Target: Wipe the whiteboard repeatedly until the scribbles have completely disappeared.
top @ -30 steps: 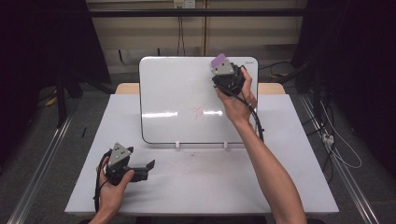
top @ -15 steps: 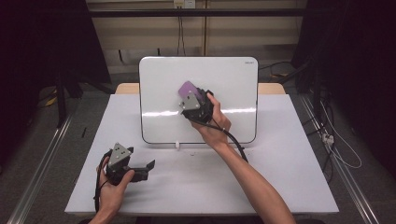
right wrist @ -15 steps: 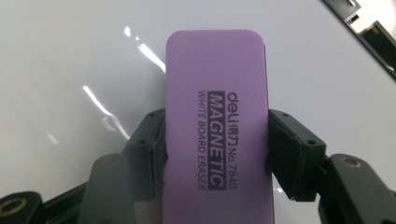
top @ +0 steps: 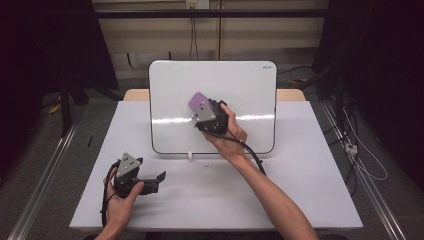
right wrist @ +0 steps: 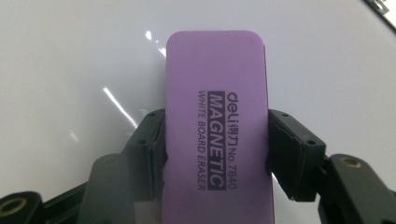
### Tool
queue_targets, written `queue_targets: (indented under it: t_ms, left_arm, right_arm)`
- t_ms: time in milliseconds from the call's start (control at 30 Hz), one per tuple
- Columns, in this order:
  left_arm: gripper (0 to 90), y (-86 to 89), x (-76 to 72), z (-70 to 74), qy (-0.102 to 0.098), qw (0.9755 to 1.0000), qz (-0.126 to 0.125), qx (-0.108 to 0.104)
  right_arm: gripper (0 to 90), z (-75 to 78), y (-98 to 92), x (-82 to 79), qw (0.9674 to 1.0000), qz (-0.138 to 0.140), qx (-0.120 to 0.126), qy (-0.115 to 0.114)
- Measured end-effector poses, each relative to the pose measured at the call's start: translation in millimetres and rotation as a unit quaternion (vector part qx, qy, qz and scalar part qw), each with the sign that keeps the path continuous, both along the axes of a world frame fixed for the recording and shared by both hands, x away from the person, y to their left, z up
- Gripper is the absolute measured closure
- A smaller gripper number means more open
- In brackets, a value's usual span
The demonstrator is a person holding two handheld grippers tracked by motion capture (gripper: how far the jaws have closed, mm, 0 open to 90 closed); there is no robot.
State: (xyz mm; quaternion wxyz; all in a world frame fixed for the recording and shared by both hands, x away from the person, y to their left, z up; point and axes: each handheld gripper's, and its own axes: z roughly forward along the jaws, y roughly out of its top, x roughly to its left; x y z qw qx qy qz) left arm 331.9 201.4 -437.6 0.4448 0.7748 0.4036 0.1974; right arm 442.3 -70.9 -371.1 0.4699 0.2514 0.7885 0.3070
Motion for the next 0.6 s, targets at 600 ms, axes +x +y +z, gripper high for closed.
queue_targets:
  t_ms: [600]
  left_arm:
    - [5.2, -0.3, -0.2, -0.5, 0.003, 1.0, 0.002, 0.004]
  right_arm:
    - [41.7, 8.5, -40.9, 4.6, 0.9982, -0.055, 0.014, -0.022]
